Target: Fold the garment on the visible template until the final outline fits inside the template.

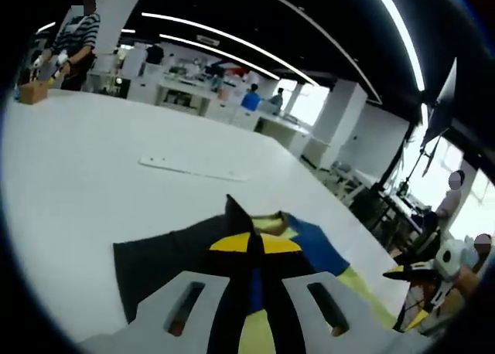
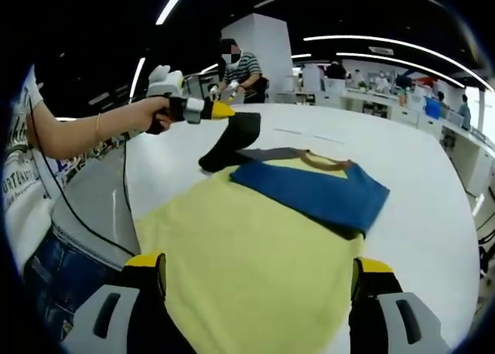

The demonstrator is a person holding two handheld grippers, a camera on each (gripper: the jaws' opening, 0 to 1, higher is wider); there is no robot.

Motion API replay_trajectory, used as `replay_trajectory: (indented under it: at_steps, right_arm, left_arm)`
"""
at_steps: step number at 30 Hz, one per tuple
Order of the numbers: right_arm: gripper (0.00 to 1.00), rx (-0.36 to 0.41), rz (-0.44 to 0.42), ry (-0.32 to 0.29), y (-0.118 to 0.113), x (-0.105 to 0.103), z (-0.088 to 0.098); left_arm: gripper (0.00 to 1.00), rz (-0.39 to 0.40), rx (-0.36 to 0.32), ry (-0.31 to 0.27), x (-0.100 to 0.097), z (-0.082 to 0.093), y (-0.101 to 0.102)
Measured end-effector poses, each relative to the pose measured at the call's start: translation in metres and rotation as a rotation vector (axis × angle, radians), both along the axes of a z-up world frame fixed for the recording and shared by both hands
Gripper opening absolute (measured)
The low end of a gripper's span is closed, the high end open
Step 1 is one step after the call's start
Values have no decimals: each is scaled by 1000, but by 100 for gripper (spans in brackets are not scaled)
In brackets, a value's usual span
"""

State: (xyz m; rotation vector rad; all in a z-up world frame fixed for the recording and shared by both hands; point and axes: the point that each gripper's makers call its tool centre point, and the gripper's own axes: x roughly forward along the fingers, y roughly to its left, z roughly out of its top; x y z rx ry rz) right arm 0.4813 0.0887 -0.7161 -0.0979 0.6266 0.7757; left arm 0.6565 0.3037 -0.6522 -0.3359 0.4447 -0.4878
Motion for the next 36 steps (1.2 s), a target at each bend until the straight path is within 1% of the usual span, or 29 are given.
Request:
replay_trajectory:
  at_steps: [5, 9, 14, 21, 28, 31, 36]
  right_arm:
    - [99, 1, -1, 4, -1, 0, -1]
    - [99, 6, -6, 9, -2, 0, -2]
    - [99, 7, -10, 16, -3, 0, -4]
    - [99, 12, -28, 16, -7, 3, -4]
    - [99, 12, -35, 21, -10, 4, -5]
    - [99, 13, -35, 26, -11, 3, -6]
    - [99, 4, -31, 35, -11, 4, -10]
  left_arm:
    - [0, -23, 5, -4, 3, 1, -14]
    - [0, -25, -22, -15, 7, 4, -24]
    - [0, -46, -19, -26, 10, 8, -41]
    - [0, -68, -40, -35, 17, 14, -60]
    - [0, -107, -63, -36, 17, 15, -79]
    - [0, -115, -62, -35, 19, 14, -84]
    - [0, -141, -39, -46, 21, 14, -99]
